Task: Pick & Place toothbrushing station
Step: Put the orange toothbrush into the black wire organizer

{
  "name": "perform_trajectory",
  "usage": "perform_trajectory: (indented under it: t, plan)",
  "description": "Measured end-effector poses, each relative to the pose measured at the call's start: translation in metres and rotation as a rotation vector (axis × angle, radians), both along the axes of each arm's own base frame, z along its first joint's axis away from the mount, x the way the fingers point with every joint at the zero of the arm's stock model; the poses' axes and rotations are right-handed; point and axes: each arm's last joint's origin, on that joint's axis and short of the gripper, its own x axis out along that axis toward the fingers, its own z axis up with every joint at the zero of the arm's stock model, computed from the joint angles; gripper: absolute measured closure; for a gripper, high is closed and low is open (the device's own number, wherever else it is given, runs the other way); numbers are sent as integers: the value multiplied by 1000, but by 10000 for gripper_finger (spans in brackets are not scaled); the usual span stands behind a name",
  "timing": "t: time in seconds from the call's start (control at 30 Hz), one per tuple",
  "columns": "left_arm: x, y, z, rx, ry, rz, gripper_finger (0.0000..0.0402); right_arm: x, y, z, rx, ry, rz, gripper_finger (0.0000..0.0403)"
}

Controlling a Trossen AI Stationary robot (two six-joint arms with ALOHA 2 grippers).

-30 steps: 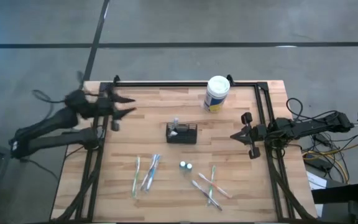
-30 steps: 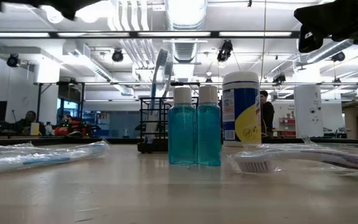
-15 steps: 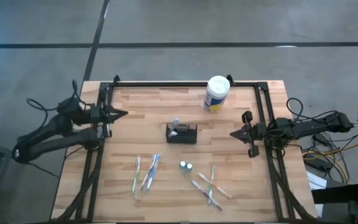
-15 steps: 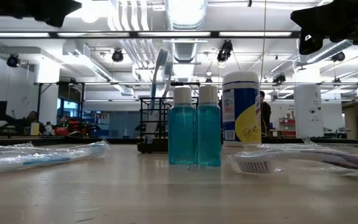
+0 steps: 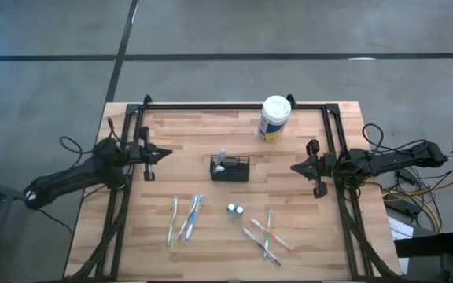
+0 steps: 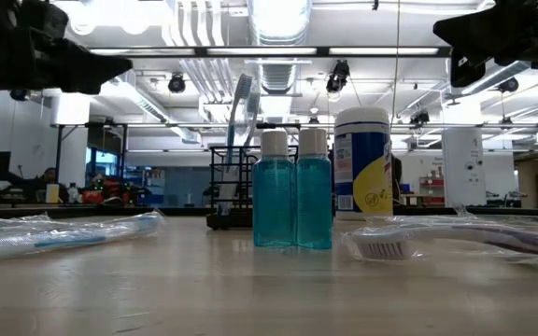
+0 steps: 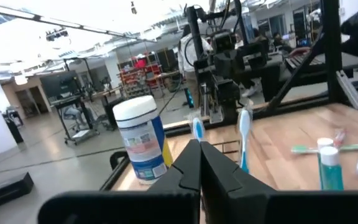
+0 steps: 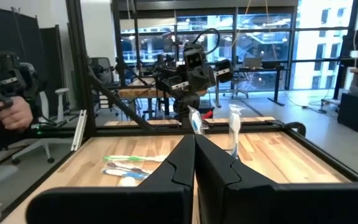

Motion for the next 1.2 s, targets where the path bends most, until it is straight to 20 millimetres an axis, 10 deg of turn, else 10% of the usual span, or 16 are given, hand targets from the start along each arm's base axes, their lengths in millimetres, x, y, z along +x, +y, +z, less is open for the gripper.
perform_trajectory:
  t: [0.9, 1.2]
  plan:
    - [-10, 3, -23, -23, 11, 28, 397, 1, 0, 0, 46, 19, -15, 394]
    - [-10, 3, -23, -87, 0, 26, 394, 30, 9, 43, 136, 422, -12, 394]
